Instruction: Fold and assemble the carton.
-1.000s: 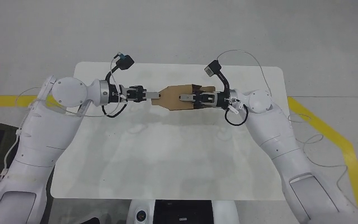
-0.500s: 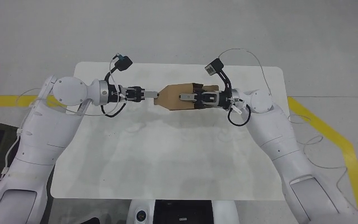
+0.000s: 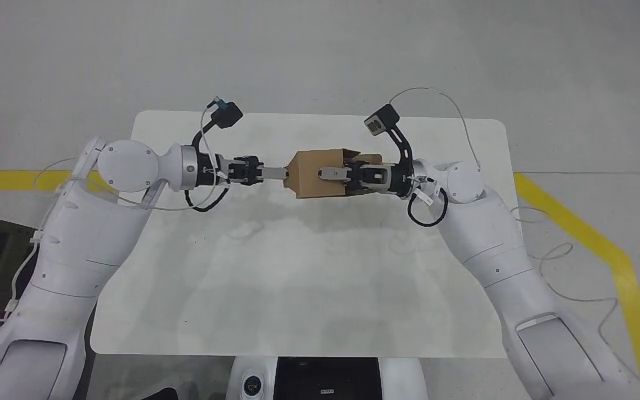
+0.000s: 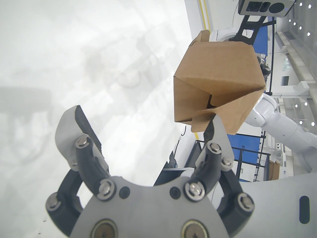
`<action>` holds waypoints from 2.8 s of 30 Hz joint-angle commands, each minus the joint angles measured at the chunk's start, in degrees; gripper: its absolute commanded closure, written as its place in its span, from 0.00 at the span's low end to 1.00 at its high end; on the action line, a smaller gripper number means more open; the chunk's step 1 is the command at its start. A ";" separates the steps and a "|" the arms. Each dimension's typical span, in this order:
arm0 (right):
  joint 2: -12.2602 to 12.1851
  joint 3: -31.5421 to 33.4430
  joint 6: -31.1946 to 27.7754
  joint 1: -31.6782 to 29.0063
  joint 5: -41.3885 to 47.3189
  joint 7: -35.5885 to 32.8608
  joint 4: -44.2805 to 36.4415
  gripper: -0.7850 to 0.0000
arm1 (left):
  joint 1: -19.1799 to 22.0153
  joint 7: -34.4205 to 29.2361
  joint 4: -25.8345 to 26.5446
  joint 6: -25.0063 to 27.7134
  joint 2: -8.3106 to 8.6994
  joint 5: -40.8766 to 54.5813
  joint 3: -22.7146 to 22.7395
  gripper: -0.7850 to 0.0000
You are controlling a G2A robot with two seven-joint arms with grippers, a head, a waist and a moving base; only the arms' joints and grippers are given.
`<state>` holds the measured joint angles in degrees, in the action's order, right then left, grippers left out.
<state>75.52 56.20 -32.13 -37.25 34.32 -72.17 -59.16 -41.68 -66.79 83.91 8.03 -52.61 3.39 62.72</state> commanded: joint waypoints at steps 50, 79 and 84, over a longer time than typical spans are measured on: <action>1.49 -1.84 1.78 -0.74 10.07 -1.76 -1.67 1.00 | -1.48 -1.36 -0.64 5.83 -0.52 10.70 0.56 0.00; 1.81 -1.15 2.52 -1.10 10.49 -2.51 -2.23 1.00 | -0.36 -0.28 -1.55 5.38 -1.35 12.03 -0.97 0.00; 1.87 -1.13 2.58 -1.08 10.35 -2.56 -2.15 1.00 | -0.24 -0.44 -1.51 5.48 -1.43 12.01 -1.08 0.00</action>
<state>77.39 55.05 -29.55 -38.34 44.76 -74.74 -61.35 -41.95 -67.19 82.42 13.50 -54.03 15.39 61.65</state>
